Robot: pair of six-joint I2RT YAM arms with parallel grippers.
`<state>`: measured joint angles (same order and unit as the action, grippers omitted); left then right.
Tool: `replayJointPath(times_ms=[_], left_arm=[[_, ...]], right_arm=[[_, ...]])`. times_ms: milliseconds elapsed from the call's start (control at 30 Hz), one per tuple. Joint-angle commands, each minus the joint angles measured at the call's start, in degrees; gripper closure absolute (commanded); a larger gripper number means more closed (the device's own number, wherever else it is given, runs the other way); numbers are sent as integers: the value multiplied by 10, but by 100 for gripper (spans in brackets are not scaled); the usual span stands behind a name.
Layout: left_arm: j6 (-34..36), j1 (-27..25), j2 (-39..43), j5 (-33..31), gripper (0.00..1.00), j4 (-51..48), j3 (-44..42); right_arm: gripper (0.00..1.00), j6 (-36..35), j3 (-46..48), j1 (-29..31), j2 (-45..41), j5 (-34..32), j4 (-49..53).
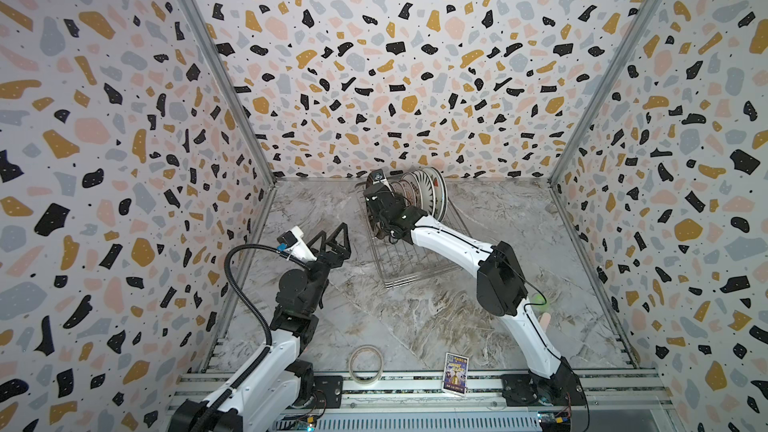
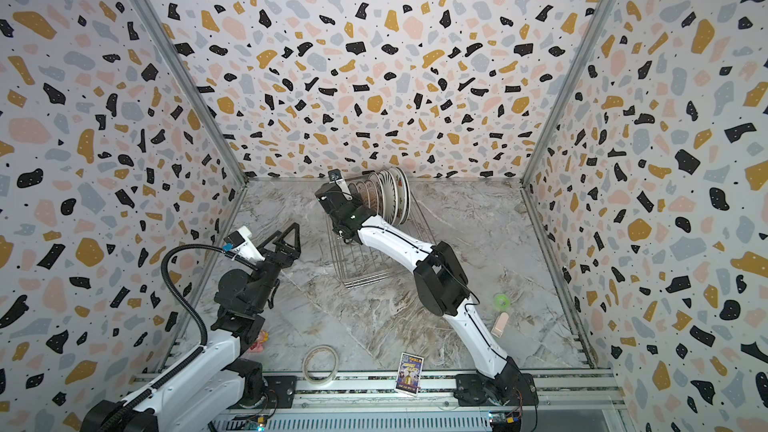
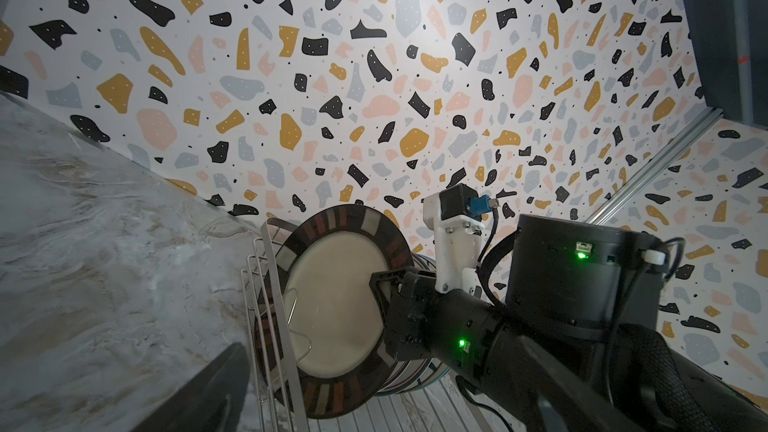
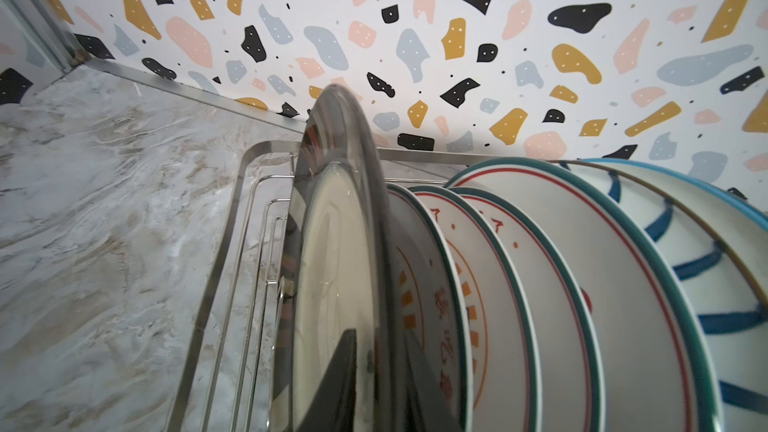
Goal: Unload the plates from the dish rack
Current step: 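Grasp the rim of the dark patterned plate with the right gripper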
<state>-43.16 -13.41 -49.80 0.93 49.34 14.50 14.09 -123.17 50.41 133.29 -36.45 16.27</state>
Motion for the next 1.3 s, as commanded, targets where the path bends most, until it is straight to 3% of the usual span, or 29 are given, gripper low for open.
replayJointPath(times_ms=[0,167,400,767,833,1267], left_arm=[[-8,-4,-4,-4,1,51,-9],[-15,-7,-19,2,0,68,-14],[-24,-8,-35,-2,0,84,-24],[-23,-8,-28,-7,0,81,-30],[-25,-9,-28,-7,0,83,-31],[-34,-16,-37,-1,0,105,-35]], right_arm=[[85,-7,8,-2,-11,-40,27],[86,-17,46,3,-41,-48,-4],[89,-96,57,29,-60,-98,-84],[91,-138,63,41,-98,-127,-113],[95,-144,72,43,-110,-122,-122],[95,-151,153,50,-198,-91,-172]])
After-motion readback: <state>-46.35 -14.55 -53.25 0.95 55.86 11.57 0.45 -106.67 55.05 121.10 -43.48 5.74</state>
